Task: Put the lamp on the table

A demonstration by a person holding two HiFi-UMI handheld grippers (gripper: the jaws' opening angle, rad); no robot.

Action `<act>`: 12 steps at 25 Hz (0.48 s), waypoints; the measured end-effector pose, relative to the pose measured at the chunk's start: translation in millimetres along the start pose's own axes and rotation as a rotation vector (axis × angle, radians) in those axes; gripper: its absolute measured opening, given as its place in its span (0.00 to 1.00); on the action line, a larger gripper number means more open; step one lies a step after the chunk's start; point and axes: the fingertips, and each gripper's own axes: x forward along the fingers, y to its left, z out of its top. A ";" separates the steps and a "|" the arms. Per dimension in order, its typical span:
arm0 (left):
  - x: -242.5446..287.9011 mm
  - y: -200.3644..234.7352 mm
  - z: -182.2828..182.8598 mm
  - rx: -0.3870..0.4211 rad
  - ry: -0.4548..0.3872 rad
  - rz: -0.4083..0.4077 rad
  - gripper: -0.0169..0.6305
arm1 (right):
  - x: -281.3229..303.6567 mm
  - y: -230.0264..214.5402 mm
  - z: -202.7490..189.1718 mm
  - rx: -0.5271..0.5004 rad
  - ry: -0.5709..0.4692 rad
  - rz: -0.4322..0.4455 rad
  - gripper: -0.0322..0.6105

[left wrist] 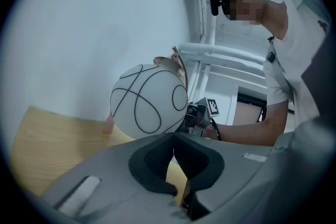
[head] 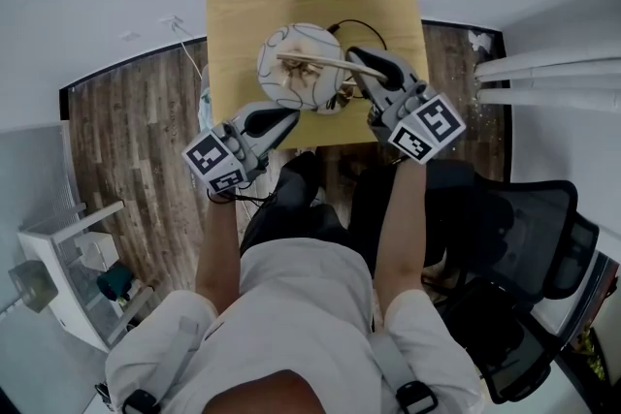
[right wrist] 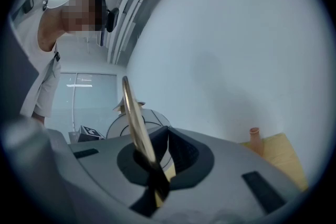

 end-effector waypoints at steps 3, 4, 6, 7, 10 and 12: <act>0.4 -1.6 -1.8 -0.004 0.006 0.004 0.02 | -0.2 0.8 -1.4 -0.004 0.009 0.000 0.06; -0.1 -2.3 -2.2 -0.005 0.005 0.006 0.02 | -0.8 0.8 -2.1 -0.005 0.014 -0.002 0.07; -1.2 -3.6 -2.8 -0.005 0.003 0.010 0.02 | -2.4 0.2 -3.5 -0.007 0.024 -0.007 0.13; -1.7 -3.9 -2.9 -0.005 0.002 0.012 0.02 | -3.0 -0.1 -3.9 -0.009 0.028 -0.008 0.15; -2.2 -3.3 -2.7 -0.008 0.001 0.015 0.02 | -2.9 -2.3 -4.7 -0.017 0.037 -0.014 0.18; -2.6 -3.0 -2.2 -0.010 0.001 0.017 0.02 | -3.0 -3.1 -4.8 -0.024 0.043 -0.019 0.19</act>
